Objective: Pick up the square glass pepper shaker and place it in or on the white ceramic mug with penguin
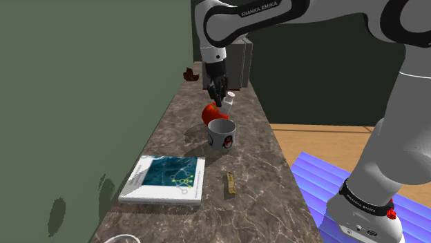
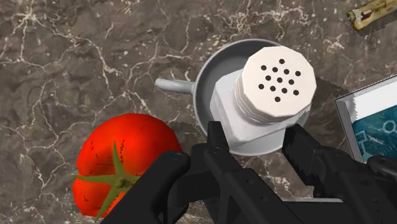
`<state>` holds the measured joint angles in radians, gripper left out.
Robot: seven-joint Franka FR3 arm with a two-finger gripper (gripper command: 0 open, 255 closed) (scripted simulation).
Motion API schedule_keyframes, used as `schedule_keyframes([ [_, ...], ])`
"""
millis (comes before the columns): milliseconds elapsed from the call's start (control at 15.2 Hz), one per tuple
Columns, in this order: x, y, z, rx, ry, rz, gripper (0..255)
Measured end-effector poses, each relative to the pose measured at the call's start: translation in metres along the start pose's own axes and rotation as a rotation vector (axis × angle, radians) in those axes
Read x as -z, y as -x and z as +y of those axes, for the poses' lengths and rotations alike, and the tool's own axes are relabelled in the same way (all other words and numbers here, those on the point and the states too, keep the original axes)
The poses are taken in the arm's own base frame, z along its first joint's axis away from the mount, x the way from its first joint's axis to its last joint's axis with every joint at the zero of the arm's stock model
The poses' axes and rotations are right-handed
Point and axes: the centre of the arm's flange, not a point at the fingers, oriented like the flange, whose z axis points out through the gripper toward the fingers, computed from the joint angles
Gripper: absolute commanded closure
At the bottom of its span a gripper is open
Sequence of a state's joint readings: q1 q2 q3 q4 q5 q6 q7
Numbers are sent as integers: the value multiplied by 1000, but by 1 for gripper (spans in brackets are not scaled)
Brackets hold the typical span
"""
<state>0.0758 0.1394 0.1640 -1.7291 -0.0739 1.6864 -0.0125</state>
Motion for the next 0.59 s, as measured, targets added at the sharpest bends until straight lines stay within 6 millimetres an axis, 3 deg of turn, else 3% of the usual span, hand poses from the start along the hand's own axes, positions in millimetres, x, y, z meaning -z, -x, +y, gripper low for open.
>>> schedule_keyframes([
  [594, -45, -9, -1, 0, 0, 0, 255],
])
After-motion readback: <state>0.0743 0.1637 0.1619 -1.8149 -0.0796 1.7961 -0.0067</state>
